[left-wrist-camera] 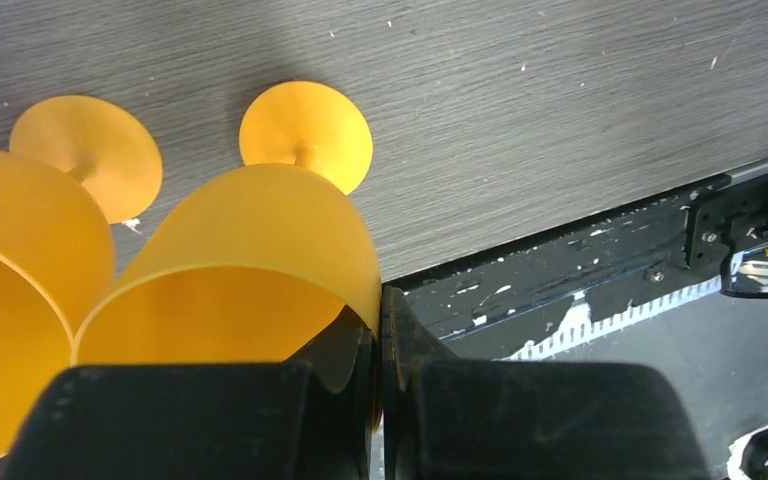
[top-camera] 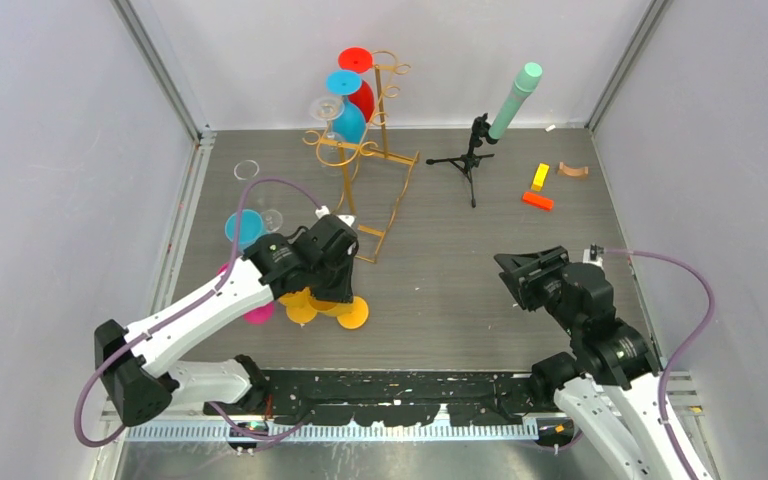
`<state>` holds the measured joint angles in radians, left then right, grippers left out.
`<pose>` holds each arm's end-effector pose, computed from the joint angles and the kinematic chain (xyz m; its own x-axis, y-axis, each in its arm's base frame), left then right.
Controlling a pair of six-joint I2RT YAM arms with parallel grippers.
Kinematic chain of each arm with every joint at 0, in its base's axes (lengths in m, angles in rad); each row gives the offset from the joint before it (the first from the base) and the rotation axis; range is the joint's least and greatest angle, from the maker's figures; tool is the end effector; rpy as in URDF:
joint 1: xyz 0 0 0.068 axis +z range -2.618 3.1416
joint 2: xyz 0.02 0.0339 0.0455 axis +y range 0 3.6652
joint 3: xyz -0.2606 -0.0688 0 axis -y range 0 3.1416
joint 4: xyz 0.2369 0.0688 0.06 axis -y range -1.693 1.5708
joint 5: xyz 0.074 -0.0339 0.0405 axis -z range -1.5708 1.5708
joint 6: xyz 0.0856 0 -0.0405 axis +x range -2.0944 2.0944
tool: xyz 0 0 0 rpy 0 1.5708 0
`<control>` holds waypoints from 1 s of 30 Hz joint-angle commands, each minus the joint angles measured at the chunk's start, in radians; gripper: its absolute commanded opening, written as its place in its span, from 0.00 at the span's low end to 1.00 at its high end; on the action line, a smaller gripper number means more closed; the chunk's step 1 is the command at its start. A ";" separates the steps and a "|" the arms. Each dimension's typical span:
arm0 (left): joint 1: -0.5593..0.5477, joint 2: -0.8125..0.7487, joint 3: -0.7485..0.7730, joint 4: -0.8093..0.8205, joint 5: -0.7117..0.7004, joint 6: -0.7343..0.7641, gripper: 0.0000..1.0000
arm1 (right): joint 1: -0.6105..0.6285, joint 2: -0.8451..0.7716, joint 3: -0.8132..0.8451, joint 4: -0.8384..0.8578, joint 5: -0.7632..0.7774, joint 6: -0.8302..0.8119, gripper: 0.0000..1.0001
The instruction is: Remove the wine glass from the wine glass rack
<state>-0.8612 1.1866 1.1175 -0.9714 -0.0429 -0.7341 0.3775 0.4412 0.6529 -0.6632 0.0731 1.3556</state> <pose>0.1614 -0.1823 0.2610 -0.9156 0.0388 -0.4003 0.1757 0.9339 -0.3114 0.1387 0.0483 0.2637 -0.3861 0.8950 -0.2233 0.3308 0.3603 0.8722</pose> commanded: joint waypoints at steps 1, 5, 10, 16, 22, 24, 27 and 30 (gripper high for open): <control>-0.016 0.035 0.077 -0.034 -0.056 0.045 0.00 | -0.002 -0.077 0.006 -0.100 0.053 -0.024 0.51; -0.039 0.075 0.106 -0.036 -0.067 0.038 0.00 | -0.002 -0.126 -0.018 -0.101 0.017 -0.020 0.51; -0.053 0.158 0.160 -0.043 -0.087 0.030 0.00 | -0.002 -0.156 -0.038 -0.108 0.010 -0.042 0.51; -0.058 0.310 0.317 -0.175 -0.131 0.059 0.00 | -0.002 -0.106 -0.034 -0.075 -0.004 -0.100 0.52; -0.058 0.370 0.335 -0.214 -0.155 0.040 0.00 | -0.002 -0.042 -0.009 -0.061 -0.038 -0.180 0.52; -0.058 0.379 0.337 -0.217 -0.146 0.033 0.00 | -0.002 -0.035 -0.006 -0.059 -0.040 -0.194 0.52; -0.058 0.386 0.355 -0.224 -0.131 0.038 0.02 | -0.002 -0.040 -0.008 -0.053 -0.038 -0.200 0.52; -0.058 0.381 0.377 -0.229 -0.157 0.049 0.15 | -0.002 -0.043 -0.008 -0.055 -0.039 -0.200 0.53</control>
<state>-0.9154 1.5822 1.4273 -1.1725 -0.1650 -0.6956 0.3775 0.4038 0.6094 -0.7639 0.0380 1.1862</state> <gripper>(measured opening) 0.085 0.524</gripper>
